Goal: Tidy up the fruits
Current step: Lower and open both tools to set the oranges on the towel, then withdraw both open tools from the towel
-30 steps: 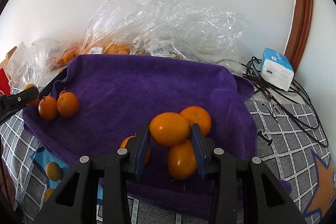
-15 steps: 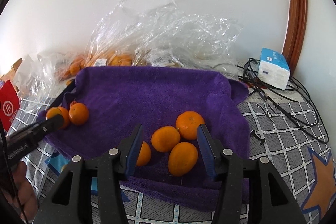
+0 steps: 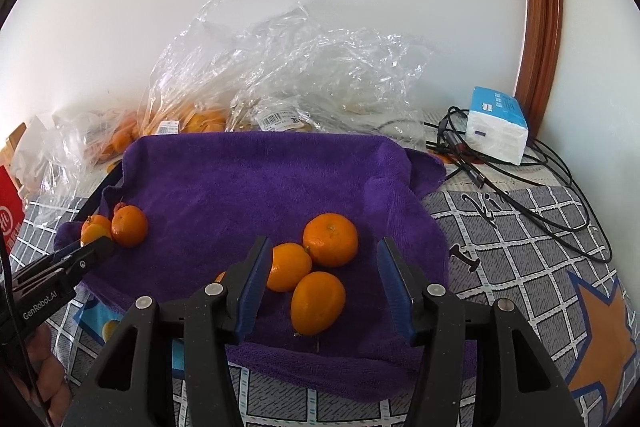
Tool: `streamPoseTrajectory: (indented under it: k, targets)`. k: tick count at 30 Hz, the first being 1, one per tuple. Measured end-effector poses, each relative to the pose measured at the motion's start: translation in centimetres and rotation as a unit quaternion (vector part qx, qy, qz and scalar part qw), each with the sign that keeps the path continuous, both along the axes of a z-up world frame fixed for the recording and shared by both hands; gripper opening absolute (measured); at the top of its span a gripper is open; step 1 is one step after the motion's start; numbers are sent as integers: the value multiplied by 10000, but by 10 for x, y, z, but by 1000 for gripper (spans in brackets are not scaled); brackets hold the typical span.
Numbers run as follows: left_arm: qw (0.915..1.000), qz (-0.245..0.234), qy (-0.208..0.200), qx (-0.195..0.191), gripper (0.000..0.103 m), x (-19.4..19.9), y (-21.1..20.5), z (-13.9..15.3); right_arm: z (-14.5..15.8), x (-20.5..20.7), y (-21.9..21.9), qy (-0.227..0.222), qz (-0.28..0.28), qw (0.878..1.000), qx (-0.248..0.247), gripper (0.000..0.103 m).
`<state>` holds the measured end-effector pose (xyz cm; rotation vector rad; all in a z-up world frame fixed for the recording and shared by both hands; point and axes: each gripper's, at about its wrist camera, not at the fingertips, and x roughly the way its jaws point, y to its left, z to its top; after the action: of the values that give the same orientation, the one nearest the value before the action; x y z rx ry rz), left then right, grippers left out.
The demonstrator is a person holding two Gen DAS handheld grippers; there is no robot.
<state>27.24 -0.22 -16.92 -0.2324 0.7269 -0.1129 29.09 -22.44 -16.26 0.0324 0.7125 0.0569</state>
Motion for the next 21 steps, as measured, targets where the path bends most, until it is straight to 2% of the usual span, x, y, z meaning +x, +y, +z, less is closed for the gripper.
streamPoseTrajectory:
  k: [7, 9, 13, 21]
  targets:
    - [9999, -4, -75, 76, 40, -3, -1, 3, -7, 1, 8, -22, 60, 9998, -191, 54]
    - [9997, 48, -215, 83, 49, -7, 1, 8, -6, 0, 7, -22, 64, 9999, -152, 54]
    - [9981, 142, -596, 86, 56, -18, 5, 23, 0, -5, 7, -71, 3, 9999, -132, 54]
    - [9961, 247, -843, 44, 61, -30, 11, 48, 8, -38, 1, 29, -136, 9999, 102, 54]
